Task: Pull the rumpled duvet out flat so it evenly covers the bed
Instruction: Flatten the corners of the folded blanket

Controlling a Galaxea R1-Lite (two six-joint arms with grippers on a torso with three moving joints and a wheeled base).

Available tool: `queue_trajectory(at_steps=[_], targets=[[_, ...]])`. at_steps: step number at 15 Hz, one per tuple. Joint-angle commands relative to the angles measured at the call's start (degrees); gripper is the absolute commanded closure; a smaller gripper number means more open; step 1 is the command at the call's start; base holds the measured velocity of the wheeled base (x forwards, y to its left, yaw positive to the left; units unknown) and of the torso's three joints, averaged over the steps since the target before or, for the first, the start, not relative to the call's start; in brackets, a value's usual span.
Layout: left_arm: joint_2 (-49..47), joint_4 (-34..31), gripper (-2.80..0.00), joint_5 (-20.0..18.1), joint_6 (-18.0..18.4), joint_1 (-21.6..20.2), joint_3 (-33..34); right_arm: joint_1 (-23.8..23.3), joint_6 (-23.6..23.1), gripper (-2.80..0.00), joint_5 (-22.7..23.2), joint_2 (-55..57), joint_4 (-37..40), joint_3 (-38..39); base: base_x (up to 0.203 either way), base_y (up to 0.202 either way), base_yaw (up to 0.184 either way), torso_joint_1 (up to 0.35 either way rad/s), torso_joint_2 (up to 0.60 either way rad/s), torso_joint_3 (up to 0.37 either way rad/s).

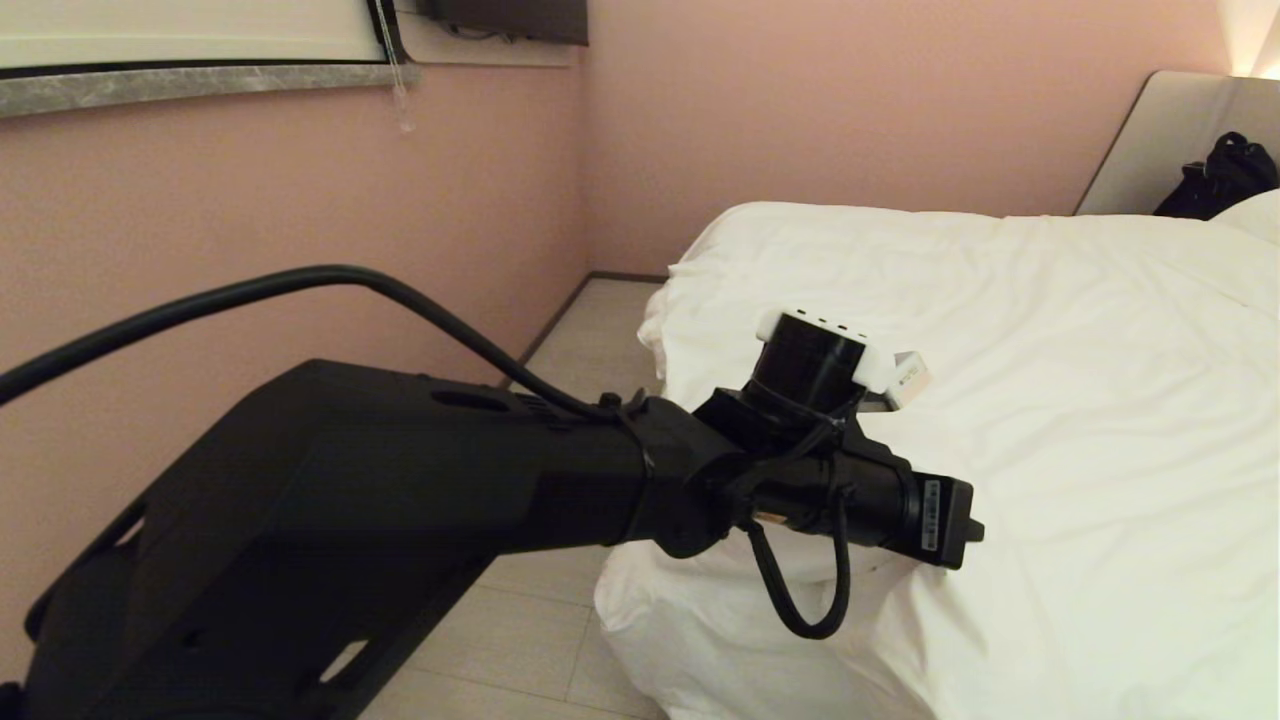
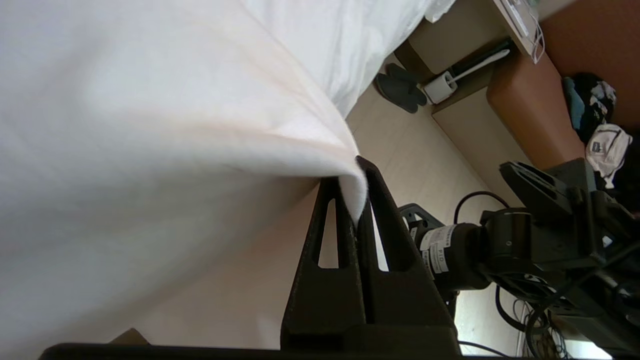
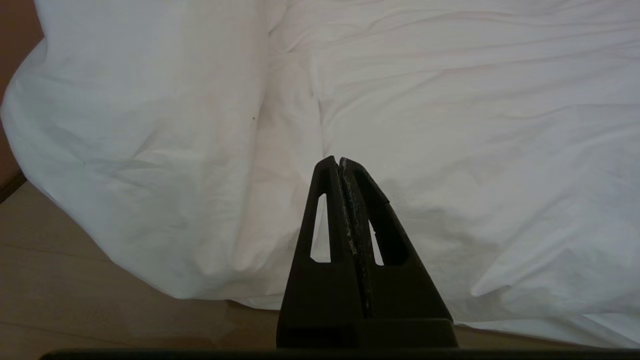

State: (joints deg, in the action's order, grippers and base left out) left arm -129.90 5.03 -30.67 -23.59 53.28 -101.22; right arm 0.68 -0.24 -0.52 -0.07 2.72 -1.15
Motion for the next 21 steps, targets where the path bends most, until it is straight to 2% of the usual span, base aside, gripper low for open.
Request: queue_trajectory(at_steps=[1,7,8,13,16,17,19,20,21], targets=[[-0.5,0.1,0.00,-0.1,-0.3,-1.3,0.3,0.0,0.0,0.00,0.0,0.1,0.0,0.0,0.000,0.000,0.000,0.000,0.00,0.000],[-0.5,-1.3,0.00,1.2,-0.3,-5.2,0.6,0.0,0.0,0.00,0.0,0.1,0.1,0.0,0.000,0.000,0.000,0.000,0.00,0.000],[-0.7,-2.2,-2.80,1.4,-0.3,-5.4,0.2,0.0,0.0,0.00,0.0,0.1,0.0,0.0,0.000,0.000,0.000,0.000,0.00,0.000],[-5.9,-3.5,-2.80,3.5,0.2,-5.9,-8.2,0.0,0.0,0.00,0.0,0.1,0.0,0.0,0.000,0.000,0.000,0.000,0.00,0.000],[-4.2,-7.0,-2.80,5.0,0.0,-6.4,-8.3,0.0,0.0,0.00,0.0,0.1,0.0,0.0,0.000,0.000,0.000,0.000,0.00,0.000],[-2.7,-11.1,-2.80,7.8,-0.1,-6.4,-7.6,0.0,0.0,0.00,0.0,0.1,0.0,0.0,0.000,0.000,0.000,0.000,0.00,0.000],[-0.1,-20.9,-2.80,16.0,-0.7,-6.4,-5.7,0.0,0.0,0.00,0.0,0.1,0.1,0.0,0.000,0.000,0.000,0.000,0.00,0.000],[1.8,-23.3,-2.80,18.2,-1.8,-6.7,-3.9,0.0,0.0,0.00,0.0,0.1,0.0,0.0,0.000,0.000,0.000,0.000,0.00,0.000],[4.2,-23.5,-2.80,18.4,-2.7,-7.6,-1.5,0.0,0.0,0.00,0.0,0.1,0.0,0.0,0.000,0.000,0.000,0.000,0.00,0.000]])
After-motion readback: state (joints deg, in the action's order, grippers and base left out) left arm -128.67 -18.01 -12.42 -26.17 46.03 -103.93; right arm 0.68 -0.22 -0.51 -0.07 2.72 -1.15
